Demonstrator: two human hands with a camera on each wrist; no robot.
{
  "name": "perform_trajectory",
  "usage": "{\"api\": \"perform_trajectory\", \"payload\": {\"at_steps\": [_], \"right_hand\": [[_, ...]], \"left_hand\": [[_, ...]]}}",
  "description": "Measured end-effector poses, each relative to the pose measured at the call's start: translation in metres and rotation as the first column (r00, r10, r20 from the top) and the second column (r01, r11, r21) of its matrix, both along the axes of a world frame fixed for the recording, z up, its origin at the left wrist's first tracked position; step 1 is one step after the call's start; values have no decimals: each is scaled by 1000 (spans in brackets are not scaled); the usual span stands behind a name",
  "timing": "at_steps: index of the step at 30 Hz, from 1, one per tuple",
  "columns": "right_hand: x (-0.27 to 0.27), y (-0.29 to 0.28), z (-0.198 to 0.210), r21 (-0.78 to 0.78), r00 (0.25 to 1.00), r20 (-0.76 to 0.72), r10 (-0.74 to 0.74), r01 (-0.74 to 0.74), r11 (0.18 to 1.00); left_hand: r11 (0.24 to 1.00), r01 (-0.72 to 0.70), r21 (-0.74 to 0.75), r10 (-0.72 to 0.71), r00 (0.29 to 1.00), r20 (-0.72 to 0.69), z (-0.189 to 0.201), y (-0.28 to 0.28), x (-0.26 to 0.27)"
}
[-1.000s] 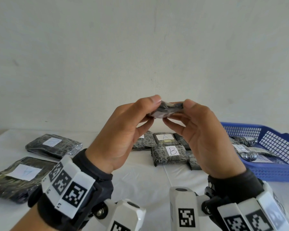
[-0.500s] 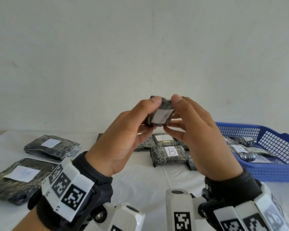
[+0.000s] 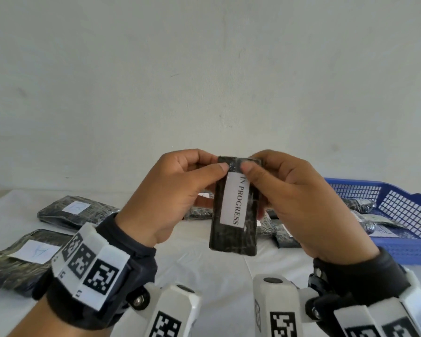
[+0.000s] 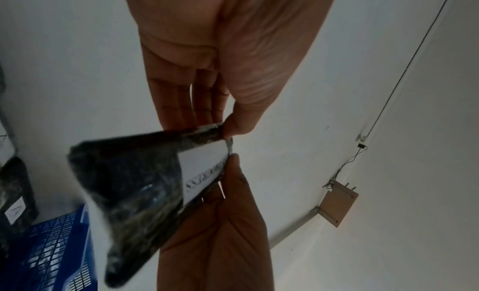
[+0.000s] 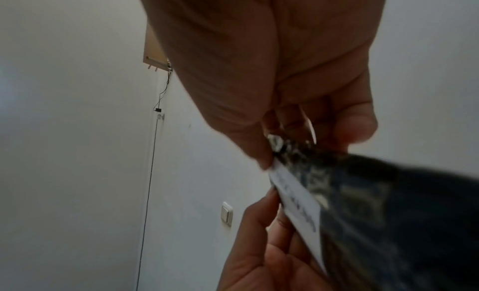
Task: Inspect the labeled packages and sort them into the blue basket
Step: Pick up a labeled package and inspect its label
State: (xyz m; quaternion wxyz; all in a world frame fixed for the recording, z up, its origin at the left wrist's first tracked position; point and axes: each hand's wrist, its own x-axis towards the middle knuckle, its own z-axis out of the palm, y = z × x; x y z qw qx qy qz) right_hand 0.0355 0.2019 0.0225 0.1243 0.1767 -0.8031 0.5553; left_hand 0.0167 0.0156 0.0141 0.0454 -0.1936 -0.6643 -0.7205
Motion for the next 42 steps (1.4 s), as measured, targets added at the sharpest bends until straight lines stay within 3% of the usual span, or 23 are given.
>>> {"api": "perform_trajectory", "payload": {"at_steps": [5,9,13,18,21,25,29,33,37,42], "right_hand": [[-1,3,0,-50,999,-51,-15,12,999],[2,-2,1,-118,998,67,20,-12,993],[0,1,0,-137,999,15,-37,39,990],[3,-2,1,-218,991,124,55,-27,976],[1,1,1,-202,997,80,19,-2,979],[3,-1,2,-224,984,167,54,-15,975],[4,1,3,-188,993,118,20,2,982],[10,0,7,-184,960,217,176,-137,973],[10,4,10,-209,975,159,158,-123,970],[10,8,8,-185,960,193,201,-166,969]], "left_hand": [[1000,-1,-4,1,999,-33,0,4,3],[1000,-27,-8,26,997,-70,-1,4,3],[994,85,-73,-82,996,40,1,3,6],[995,90,-53,-88,995,42,3,2,6],[987,133,-86,-125,988,91,2,1,7],[987,126,-101,-120,991,65,2,0,5],[982,158,-106,-148,984,96,2,2,7],[988,149,-34,-145,984,102,5,0,6],[969,248,-20,-242,959,144,6,-3,9],[981,196,0,-195,975,109,4,-4,5]]}}
